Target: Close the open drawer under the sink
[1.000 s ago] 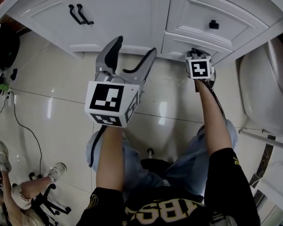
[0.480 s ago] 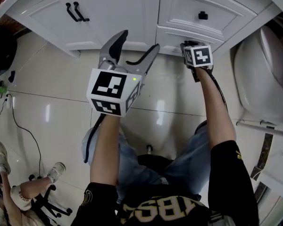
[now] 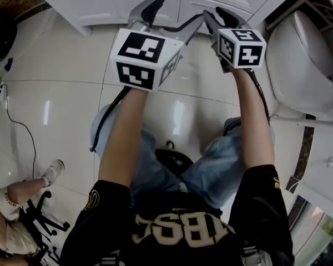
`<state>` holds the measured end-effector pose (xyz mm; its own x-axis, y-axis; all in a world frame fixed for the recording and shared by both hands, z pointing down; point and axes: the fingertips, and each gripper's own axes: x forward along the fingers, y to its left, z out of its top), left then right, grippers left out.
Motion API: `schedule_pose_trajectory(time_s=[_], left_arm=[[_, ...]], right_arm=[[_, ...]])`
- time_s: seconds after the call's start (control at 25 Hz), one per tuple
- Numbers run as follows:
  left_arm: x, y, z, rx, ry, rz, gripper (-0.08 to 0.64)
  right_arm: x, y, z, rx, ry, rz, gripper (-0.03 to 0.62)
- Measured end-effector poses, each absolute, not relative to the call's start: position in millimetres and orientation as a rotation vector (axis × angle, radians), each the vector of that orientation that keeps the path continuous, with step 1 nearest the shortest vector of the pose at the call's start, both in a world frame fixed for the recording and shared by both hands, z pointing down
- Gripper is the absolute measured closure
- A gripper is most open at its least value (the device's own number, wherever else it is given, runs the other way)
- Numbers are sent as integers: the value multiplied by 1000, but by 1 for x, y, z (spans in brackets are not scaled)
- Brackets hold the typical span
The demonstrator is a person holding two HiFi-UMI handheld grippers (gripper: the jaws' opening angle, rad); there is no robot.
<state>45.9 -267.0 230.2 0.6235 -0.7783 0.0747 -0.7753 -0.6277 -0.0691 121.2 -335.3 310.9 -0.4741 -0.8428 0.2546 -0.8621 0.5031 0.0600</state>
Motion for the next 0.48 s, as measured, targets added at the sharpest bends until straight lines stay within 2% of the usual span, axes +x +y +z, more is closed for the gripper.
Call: schedule_pose_trajectory(time_s=[0.12, 0.24, 0.48], left_arm=[[36, -245, 220, -2808, 1328, -101, 196], [14, -232, 214, -2811, 1375, -23, 196], [20, -220, 216, -2807, 1386, -19, 196]], right_arm=[[113, -297, 283, 1498, -2494, 1, 417], [113, -264, 256, 1593, -2482, -91, 362], [152, -209, 232, 1791, -2458, -118, 305]])
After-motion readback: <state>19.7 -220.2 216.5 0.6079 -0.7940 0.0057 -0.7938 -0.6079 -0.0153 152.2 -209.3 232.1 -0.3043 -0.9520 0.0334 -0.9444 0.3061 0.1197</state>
